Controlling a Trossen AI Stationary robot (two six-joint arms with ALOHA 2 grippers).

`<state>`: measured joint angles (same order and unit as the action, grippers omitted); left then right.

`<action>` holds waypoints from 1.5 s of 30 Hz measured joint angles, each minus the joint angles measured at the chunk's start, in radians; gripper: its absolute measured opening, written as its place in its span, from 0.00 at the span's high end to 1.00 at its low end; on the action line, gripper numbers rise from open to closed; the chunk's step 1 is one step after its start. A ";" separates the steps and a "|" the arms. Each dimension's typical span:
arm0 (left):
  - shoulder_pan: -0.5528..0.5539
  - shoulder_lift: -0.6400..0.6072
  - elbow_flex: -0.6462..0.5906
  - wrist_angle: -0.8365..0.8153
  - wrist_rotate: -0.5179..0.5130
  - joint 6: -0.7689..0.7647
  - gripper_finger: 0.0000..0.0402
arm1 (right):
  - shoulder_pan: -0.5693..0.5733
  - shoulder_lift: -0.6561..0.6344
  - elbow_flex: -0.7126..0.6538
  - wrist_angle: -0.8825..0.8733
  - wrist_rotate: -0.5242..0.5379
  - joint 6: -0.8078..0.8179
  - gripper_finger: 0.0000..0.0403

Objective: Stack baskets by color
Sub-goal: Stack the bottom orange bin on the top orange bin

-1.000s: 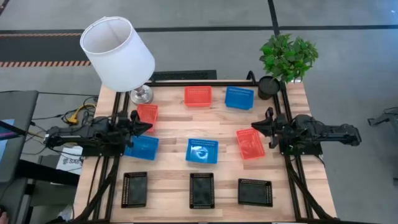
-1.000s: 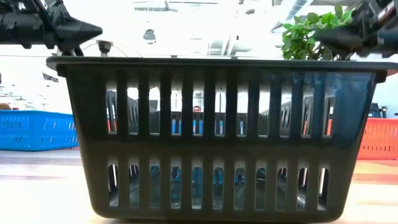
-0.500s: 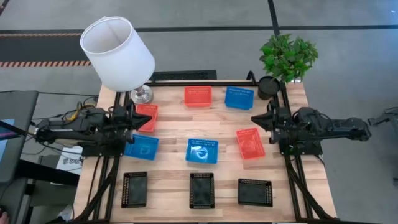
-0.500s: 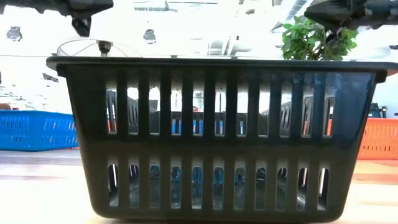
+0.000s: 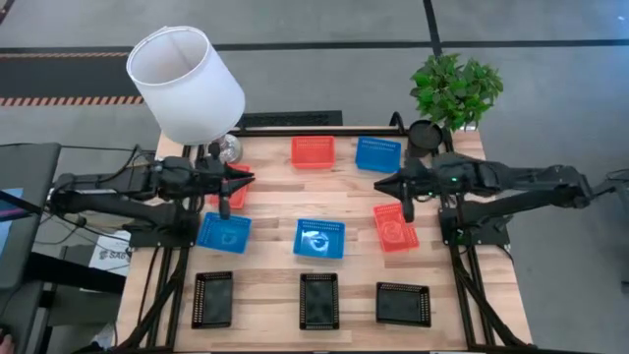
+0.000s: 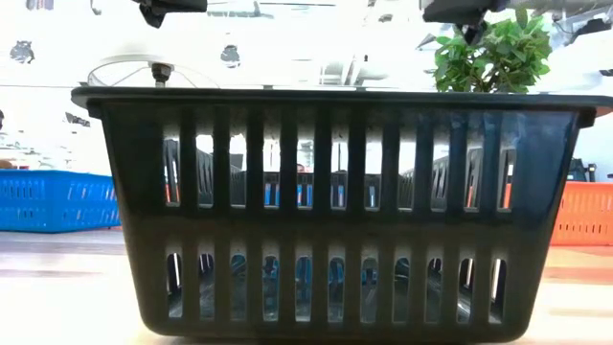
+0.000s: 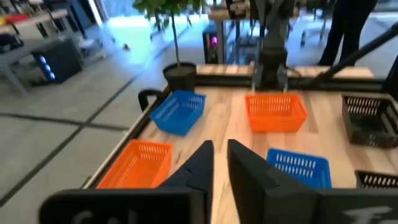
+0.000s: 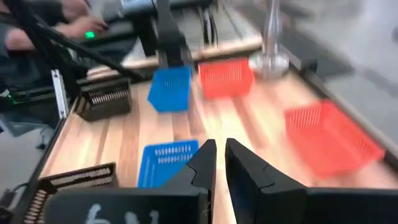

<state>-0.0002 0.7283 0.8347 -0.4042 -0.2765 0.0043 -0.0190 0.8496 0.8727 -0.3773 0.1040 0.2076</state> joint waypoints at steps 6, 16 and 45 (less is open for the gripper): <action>0.000 0.090 0.058 -0.100 -0.085 -0.099 0.68 | -0.034 0.166 0.199 -0.386 0.000 0.196 0.85; 0.000 0.134 0.061 -0.190 -0.138 -0.257 0.45 | -0.101 0.249 0.196 -0.809 -0.003 0.589 0.57; 0.000 0.136 0.060 -0.192 -0.122 -0.294 0.41 | -0.061 0.258 -0.274 -0.559 -0.107 0.980 0.32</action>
<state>-0.0002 0.8642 0.8951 -0.5959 -0.3981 -0.2897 -0.0796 1.1072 0.5987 -0.9359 -0.0029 1.1872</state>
